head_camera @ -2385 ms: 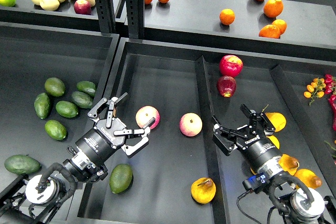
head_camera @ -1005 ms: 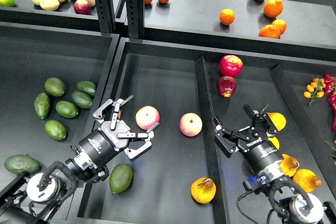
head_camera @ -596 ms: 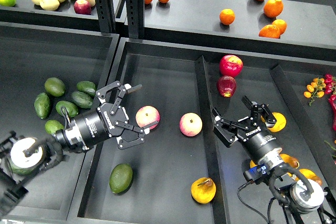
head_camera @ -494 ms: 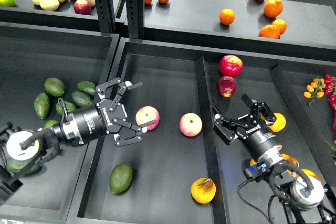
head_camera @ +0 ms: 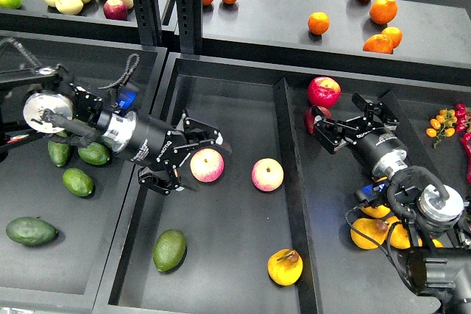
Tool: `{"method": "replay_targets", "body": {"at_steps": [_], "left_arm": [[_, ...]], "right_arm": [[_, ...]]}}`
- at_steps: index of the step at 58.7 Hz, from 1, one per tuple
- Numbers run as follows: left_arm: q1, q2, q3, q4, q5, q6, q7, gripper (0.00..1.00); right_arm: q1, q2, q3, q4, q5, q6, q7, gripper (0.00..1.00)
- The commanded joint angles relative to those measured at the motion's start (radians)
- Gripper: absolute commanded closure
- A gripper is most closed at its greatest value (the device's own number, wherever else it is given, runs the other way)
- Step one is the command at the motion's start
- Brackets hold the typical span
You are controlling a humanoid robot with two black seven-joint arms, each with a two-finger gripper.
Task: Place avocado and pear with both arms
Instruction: 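Move the left gripper over the lone green avocado near the robot, then lower the left gripper, close on the green avocado and lift it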
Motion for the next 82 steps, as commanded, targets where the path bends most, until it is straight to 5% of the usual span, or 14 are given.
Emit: {"method": "replay_targets", "body": {"at_steps": [1,40,82], "left_arm": [[-0.097,-0.097,0.186,0.029,0.036,0.0,0.0,0.0],[-0.063,-0.547,0.519,0.531,0.194,0.0,0.0,0.01],[0.028,-0.584,0.573,0.586,0.202,0.0,0.0,0.01]], "right_arm": [[0.014,0.0,-0.001,-0.004,0.0,0.001,0.0,0.0],[0.017,0.0,0.001,-0.021,0.002,0.013,0.0,0.0],[0.016,0.0,-0.001,-0.014,0.003,0.013,-0.002,0.0]]}}
